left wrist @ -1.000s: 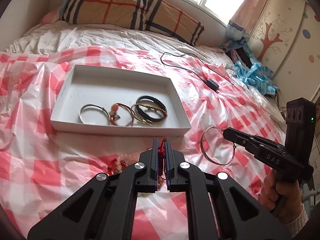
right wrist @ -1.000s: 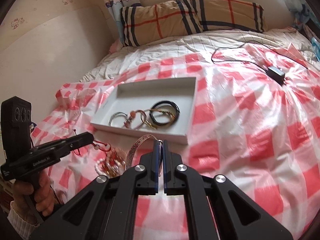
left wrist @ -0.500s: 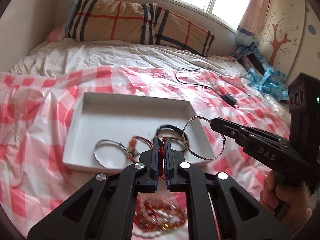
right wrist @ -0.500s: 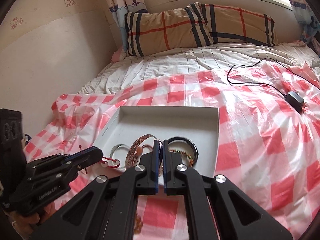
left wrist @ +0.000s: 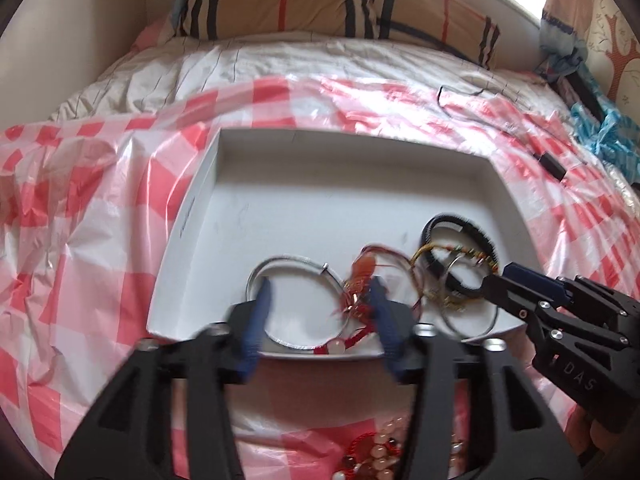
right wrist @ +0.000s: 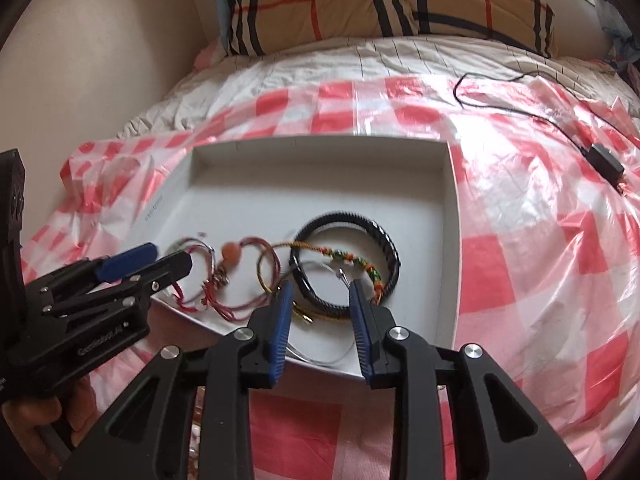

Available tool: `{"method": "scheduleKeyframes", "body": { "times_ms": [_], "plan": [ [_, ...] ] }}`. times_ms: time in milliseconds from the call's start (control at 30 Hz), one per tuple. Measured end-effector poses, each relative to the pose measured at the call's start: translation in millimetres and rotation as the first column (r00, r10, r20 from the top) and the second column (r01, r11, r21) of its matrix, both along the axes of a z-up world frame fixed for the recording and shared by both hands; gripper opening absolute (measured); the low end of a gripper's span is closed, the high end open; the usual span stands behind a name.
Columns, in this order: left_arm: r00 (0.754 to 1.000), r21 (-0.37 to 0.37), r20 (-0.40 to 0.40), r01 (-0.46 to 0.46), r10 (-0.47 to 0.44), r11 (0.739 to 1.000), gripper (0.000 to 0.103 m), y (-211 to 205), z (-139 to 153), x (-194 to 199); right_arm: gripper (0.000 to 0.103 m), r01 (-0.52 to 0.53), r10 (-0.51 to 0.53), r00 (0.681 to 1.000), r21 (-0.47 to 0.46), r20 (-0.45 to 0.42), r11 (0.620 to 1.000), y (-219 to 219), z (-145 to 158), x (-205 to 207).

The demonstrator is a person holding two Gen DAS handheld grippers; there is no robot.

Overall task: Organize jewelry
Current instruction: 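Lower both held bracelets into the white box and open both tools, then withdraw both open tools from the box toward the bead bracelets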

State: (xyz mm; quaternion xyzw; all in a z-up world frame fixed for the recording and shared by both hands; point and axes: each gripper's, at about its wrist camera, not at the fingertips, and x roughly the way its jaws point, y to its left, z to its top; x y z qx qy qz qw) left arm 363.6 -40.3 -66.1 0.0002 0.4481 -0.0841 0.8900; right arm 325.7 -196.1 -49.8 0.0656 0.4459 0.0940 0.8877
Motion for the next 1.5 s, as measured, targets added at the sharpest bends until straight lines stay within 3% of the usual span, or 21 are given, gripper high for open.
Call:
{"method": "scheduleKeyframes", "body": {
  "times_ms": [133, 167, 367, 433, 533, 667, 767, 967, 1133, 1300, 1500],
  "plan": [
    [0.998, 0.044, -0.053, 0.034, -0.032, 0.998, 0.054, -3.7, -7.3, -2.5, 0.035, -0.015, 0.014, 1.000, -0.026, -0.028, 1.000, -2.5, -14.6, -1.9],
    [0.997, 0.037, -0.073, 0.036, -0.033, 0.999, 0.054, -3.2, -7.3, -3.8, 0.040, -0.013, 0.013, 1.000, -0.028, -0.029, 1.000, -5.3, -16.0, -2.8],
    [0.987, -0.025, -0.144, 0.074, -0.077, 0.997, 0.054, -1.7, -5.5, -19.4, 0.039, -0.036, 0.032, 0.999, -0.094, -0.041, 0.995, -18.7, -18.4, -5.0],
    [0.990, -0.023, -0.124, 0.062, -0.064, 0.998, 0.054, -0.2, -1.3, -28.6, 0.039, -0.047, 0.043, 0.998, -0.083, -0.052, 0.995, -22.8, -16.9, -8.3],
    [0.999, -0.009, -0.039, -0.003, 0.003, 1.000, 0.055, 5.4, 9.5, -44.8, 0.041, -0.050, 0.050, 0.999, -0.037, 0.000, 0.998, -24.7, -3.0, -24.2],
    [0.994, -0.029, 0.057, -0.087, 0.088, 0.996, 0.071, 13.3, 23.9, -72.3, 0.056, -0.053, 0.052, 0.994, 0.006, 0.091, 0.999, -18.3, 23.4, -60.3],
    [0.985, -0.019, 0.120, -0.120, 0.122, 0.993, 0.080, 16.0, 31.6, -94.3, 0.059, -0.053, 0.053, 0.992, -0.006, 0.117, 0.999, -9.7, 37.4, -84.8],
    [0.978, -0.031, 0.143, -0.150, 0.153, 0.988, 0.084, 24.9, 32.7, -123.8, 0.062, 0.005, -0.003, 0.992, -0.017, 0.126, 1.000, -7.3, 45.3, -121.0],
    [0.969, -0.035, 0.170, -0.177, 0.180, 0.984, 0.087, 31.3, 33.6, -137.0, 0.063, 0.100, -0.103, 0.985, 0.029, 0.137, 0.995, -15.3, 35.4, -137.8],
    [0.966, -0.030, 0.182, -0.182, 0.185, 0.983, 0.087, 32.5, 33.9, -141.2, 0.072, 0.117, -0.111, 0.975, -0.017, 0.193, 0.993, -8.9, 42.4, -146.4],
    [0.965, -0.037, 0.181, -0.184, 0.187, 0.982, 0.090, 35.7, 33.9, -145.8, 0.072, 0.093, -0.074, 0.974, -0.077, 0.215, 0.993, 2.6, 44.2, -148.8]
  ]
}}
